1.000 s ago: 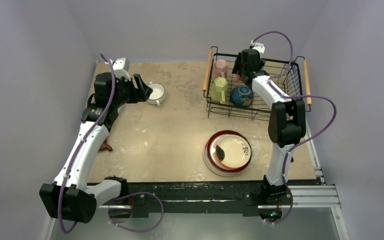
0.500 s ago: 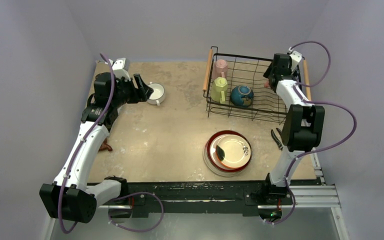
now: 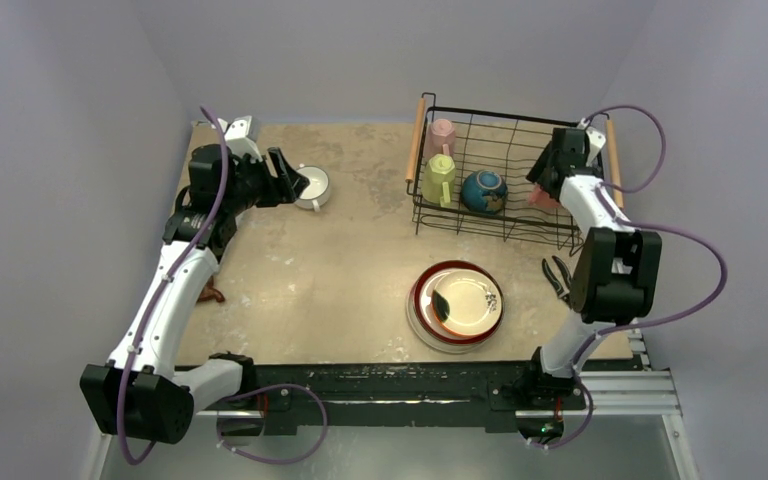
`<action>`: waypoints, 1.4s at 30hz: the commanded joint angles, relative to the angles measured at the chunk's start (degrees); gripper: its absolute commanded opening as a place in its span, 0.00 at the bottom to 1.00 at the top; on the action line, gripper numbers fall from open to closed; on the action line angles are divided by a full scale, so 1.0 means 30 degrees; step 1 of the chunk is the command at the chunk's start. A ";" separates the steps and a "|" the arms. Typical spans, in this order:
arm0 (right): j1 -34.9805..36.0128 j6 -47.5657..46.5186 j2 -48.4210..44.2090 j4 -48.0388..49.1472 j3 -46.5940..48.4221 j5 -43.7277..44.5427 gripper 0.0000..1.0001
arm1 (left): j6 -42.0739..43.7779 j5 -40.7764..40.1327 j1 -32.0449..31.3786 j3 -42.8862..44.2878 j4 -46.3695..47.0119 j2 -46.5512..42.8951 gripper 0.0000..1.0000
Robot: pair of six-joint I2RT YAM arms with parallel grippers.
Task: Load the mixed dishes into the dish rack
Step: Turn the cup upside down in the dish rack.
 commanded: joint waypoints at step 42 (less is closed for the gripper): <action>-0.0365 -0.1188 -0.4643 -0.3785 -0.3701 0.3408 0.90 | -0.1048 0.1387 0.0423 0.1119 0.0509 0.0590 0.62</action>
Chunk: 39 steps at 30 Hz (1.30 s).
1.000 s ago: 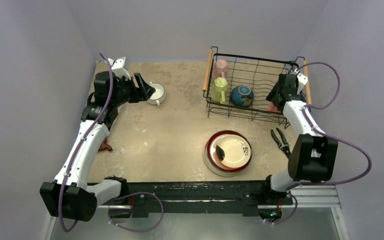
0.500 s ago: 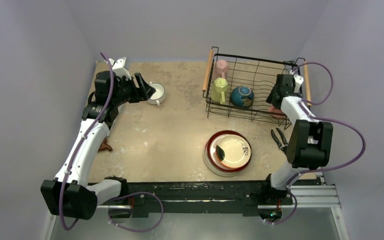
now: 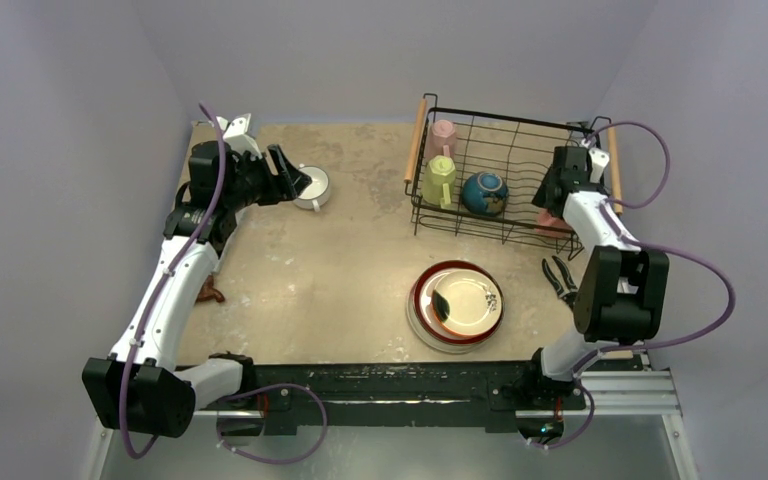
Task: Load the mixed dishes into the dish rack
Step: Turn the cup upside down in the dish rack, then move the bowl to the dish rack.
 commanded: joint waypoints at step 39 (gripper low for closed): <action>0.1682 0.0211 -0.1195 -0.2759 -0.0409 0.2030 0.50 | -0.0379 0.0798 0.0321 0.0849 0.0473 0.0275 0.62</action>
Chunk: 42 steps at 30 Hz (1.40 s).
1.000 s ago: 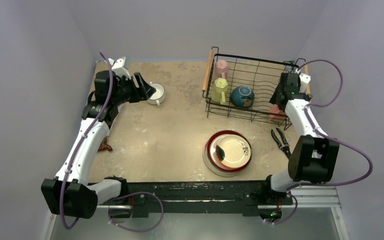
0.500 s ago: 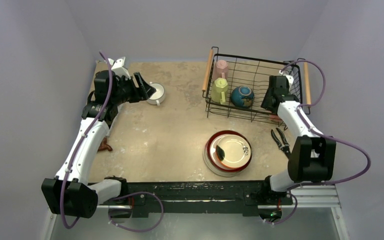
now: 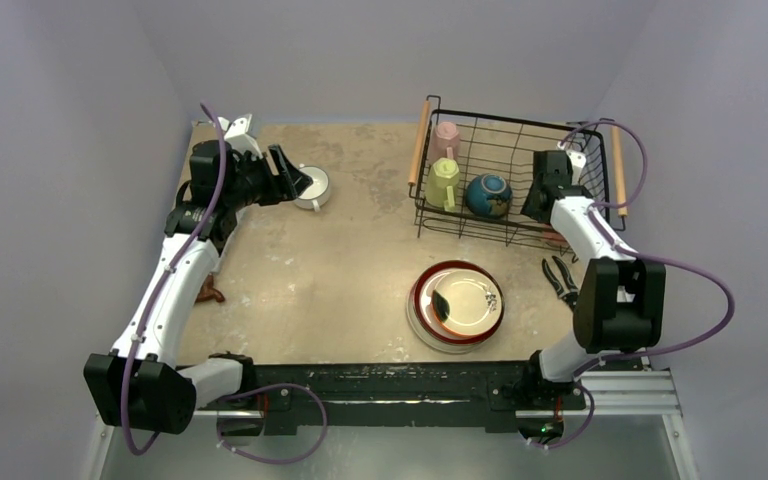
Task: Load the mixed dishes into the dish rack
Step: Move the bowl to the dish rack.
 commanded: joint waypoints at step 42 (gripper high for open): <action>0.3496 -0.1797 0.8717 0.2698 0.7817 -0.2689 0.42 | 0.0238 -0.0029 0.0271 0.1253 -0.0117 0.0698 0.62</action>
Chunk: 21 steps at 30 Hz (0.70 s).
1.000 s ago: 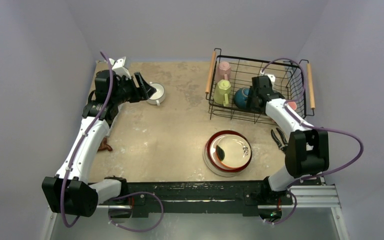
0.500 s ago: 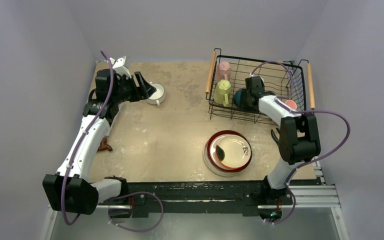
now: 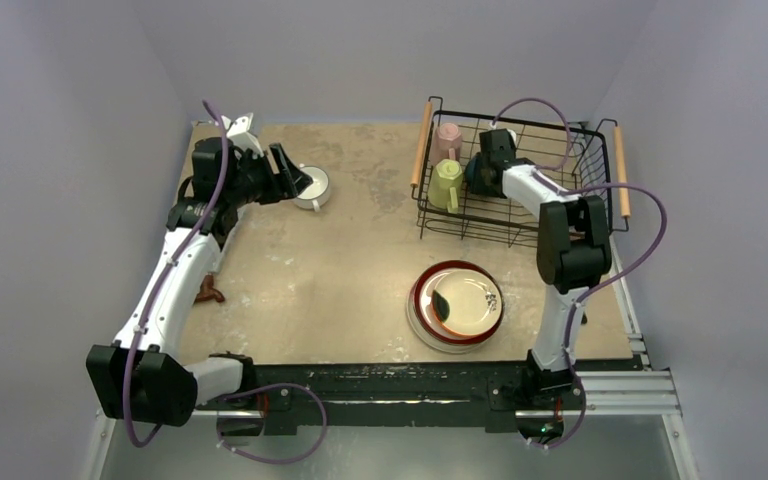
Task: Load the mixed dishes into the dish rack
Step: Move the bowl to the dish rack, then pick up the bowl from the center of the board.
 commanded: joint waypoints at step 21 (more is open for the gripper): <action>0.1342 0.1535 -1.8651 -0.2090 -0.9414 -0.5632 0.87 | 0.0826 0.1482 0.0140 0.2144 -0.1625 0.2442 0.62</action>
